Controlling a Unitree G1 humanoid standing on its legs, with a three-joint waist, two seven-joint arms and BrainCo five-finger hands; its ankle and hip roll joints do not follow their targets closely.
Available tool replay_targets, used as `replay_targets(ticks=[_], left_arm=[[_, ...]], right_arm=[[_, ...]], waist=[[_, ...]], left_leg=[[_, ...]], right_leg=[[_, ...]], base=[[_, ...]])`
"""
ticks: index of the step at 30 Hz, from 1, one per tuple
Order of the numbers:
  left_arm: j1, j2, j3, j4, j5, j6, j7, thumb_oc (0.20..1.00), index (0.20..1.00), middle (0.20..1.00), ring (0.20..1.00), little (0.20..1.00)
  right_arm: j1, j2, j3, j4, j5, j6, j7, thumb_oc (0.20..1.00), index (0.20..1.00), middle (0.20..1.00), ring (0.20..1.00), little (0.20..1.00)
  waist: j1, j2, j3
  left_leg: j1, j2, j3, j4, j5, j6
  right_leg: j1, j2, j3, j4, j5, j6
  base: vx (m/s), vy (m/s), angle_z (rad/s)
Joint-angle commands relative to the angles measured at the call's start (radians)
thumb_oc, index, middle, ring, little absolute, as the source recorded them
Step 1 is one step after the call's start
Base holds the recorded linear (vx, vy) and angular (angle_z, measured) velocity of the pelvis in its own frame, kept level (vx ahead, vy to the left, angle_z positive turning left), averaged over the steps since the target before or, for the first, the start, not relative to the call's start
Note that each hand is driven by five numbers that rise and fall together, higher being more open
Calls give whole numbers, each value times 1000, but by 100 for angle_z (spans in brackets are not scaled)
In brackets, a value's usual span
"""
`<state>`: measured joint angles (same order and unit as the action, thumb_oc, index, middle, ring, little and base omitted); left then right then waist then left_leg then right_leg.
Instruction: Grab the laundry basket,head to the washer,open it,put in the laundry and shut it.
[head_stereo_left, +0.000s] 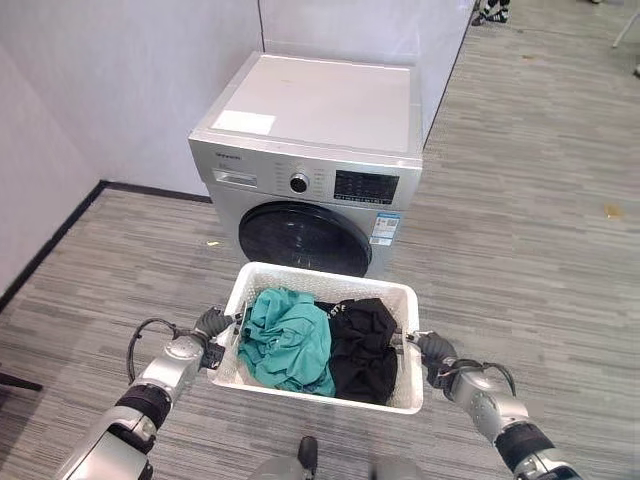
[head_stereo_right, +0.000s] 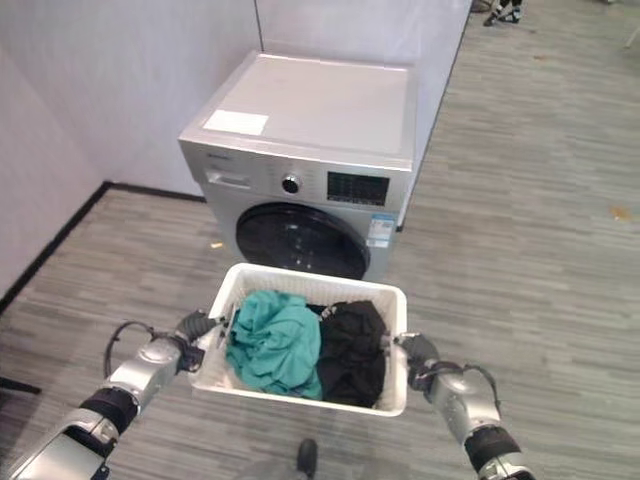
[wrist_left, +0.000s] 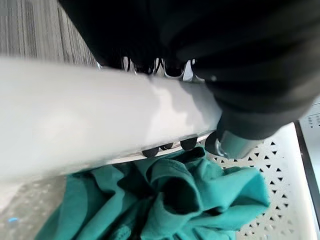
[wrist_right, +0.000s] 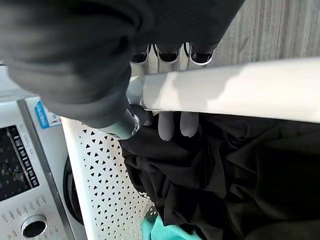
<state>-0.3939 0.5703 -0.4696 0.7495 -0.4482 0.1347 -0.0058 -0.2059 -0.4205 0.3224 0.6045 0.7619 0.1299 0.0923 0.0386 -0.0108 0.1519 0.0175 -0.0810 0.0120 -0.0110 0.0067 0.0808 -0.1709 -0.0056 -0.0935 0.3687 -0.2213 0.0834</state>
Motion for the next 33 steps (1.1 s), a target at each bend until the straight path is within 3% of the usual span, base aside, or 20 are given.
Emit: replay_targets(ticks=[1, 2, 4, 7, 9, 10, 12, 14, 15, 18, 21, 23, 25, 27, 29, 30, 31, 33], left_arm=[[-117, 0, 73, -15, 4, -88, -40, 200, 200, 200, 200, 200], [-137, -13, 61, 16, -1, -89, -37, 200, 200, 200, 200, 200], [-143, -24, 73, 37, -21, -93, -33, 200, 200, 200, 200, 200], [-148, -33, 65, 44, -23, -90, -41, 200, 200, 200, 200, 200], [-146, -42, 69, 55, -22, -91, -44, 200, 200, 200, 200, 200], [-149, -48, 70, 59, -26, -92, -42, 200, 200, 200, 200, 200], [-143, -77, 73, 70, -42, -93, -41, 200, 200, 200, 200, 200], [-149, -80, 60, 75, -42, -91, -43, 200, 200, 200, 200, 200], [-154, -78, 55, 84, -39, -89, -45, 200, 200, 200, 200, 200], [-157, -66, 54, 97, -45, -94, -27, 200, 200, 200, 200, 200], [-164, -54, 53, 115, -54, -100, -19, 200, 200, 200, 200, 200], [-163, -45, 51, 112, -59, -100, -19, 200, 200, 200, 200, 200], [-163, -32, 46, 110, -51, -103, -20, 200, 200, 200, 200, 200], [-170, -22, 38, 104, -35, -104, -18, 200, 200, 200, 200, 200], [-178, -16, 28, 95, -27, -106, -23, 200, 200, 200, 200, 200], [-175, -3, 25, 79, -16, -107, -22, 200, 200, 200, 200, 200], [-175, -3, 25, 79, -16, -106, -22, 200, 200, 200, 200, 200], [-153, 37, 34, 19, 7, -106, -23, 200, 200, 200, 200, 200]], right_arm=[[-21, -38, -16, -57, 91, -46, 95, 200, 200, 200, 200, 200], [-22, -44, -13, -47, 102, -54, 88, 200, 200, 200, 200, 200], [-35, -45, -16, -37, 98, -58, 81, 200, 200, 200, 200, 200], [-31, -54, -22, -19, 110, -62, 78, 200, 200, 200, 200, 200], [-18, -68, -37, -44, 109, -63, 72, 200, 200, 200, 200, 200], [-14, -80, -38, -49, 106, -64, 70, 200, 200, 200, 200, 200], [-2, -97, -43, -51, 106, -59, 64, 200, 200, 200, 200, 200], [0, -107, -48, -47, 109, -55, 57, 200, 200, 200, 200, 200], [-1, -109, -46, -49, 108, -54, 57, 200, 200, 200, 200, 200], [-13, -103, -37, -47, 108, -64, 51, 200, 200, 200, 200, 200], [-23, -100, -37, -41, 113, -73, 47, 200, 200, 200, 200, 200], [-27, -101, -40, -37, 114, -78, 43, 200, 200, 200, 200, 200], [-26, -102, -42, -32, 105, -81, 41, 200, 200, 200, 200, 200], [-32, -94, -46, -42, 94, -78, 37, 200, 200, 200, 200, 200], [-24, -82, -50, -42, 88, -74, 38, 200, 200, 200, 200, 200], [-14, -66, -64, -39, 81, -70, 35, 200, 200, 200, 200, 200], [-14, -66, -64, -39, 81, -70, 35, 200, 200, 200, 200, 200], [-4, -64, -60, -57, 39, -54, 55, 200, 200, 200, 200, 200]], waist=[[-6, -25, -34], [-14, -30, -37], [-5, -28, -41], [-9, -25, -47], [-17, -25, -42], [-22, -21, -36], [-19, -8, -10], [-27, -7, -10], [-23, -7, -7], [-9, -5, -8], [-10, 8, -6], [-8, 13, -5], [-5, 23, -8], [3, 27, -31], [4, 24, -38], [12, 14, -56], [13, 14, -57], [29, 8, -70]], left_leg=[[-44, -30, -39, 160, -90, -66], [-46, -35, -44, 177, -92, -70], [-24, -29, -30, 187, -110, -77], [-19, -30, -36, 210, -125, -81], [-46, -32, -38, 336, -128, -100], [-71, -27, -37, 398, -114, -115], [-170, -16, -41, 620, -10, -181], [-194, 52, -6, 570, 13, -174], [-200, 69, -5, 533, -3, -164], [-202, 96, -71, 356, -35, -141], [-213, 163, -112, 193, 52, -174], [-222, 182, -124, 143, 75, -185], [-228, 203, -97, 100, 108, -196], [-207, 183, -120, 125, 86, -186], [-218, 156, -101, 161, 65, -177], [-223, 125, -80, 207, 18, -157], [-225, 124, -79, 209, 16, -156], [-210, 93, -45, 248, -45, -115]], right_leg=[[142, 34, -16, -287, 144, 2], [150, 50, 37, -297, 148, -10], [193, 40, 15, -334, 162, -14], [213, 50, 40, -353, 158, -22], [231, 43, 37, -367, 164, -27], [244, 45, 36, -373, 162, -33], [305, 37, 30, -405, 158, -49], [313, 20, 21, -406, 149, -50], [319, 15, 24, -404, 141, -48], [321, 13, 54, -394, 118, -32], [338, 11, 70, -393, 93, -20], [358, 3, 81, -395, 80, -13], [377, -9, 85, -394, 66, -3], [377, -44, 101, -378, 63, 25], [366, -79, 110, -358, 68, 41], [365, -121, 114, -347, 76, 66], [365, -122, 115, -347, 75, 66], [322, -172, 137, -268, 95, 97]], base=[[98, 4, 4], [97, 6, 23], [109, -12, 36], [104, -16, 12], [88, -36, 8], [108, -55, 15], [142, -13, 10], [115, 53, -5], [112, 72, -5], [128, 103, -14], [146, 146, -42], [148, 158, -23], [195, 261, -23], [208, 393, -20], [220, 404, -54], [183, 304, -55], [223, 369, -23], [175, 412, -20]])
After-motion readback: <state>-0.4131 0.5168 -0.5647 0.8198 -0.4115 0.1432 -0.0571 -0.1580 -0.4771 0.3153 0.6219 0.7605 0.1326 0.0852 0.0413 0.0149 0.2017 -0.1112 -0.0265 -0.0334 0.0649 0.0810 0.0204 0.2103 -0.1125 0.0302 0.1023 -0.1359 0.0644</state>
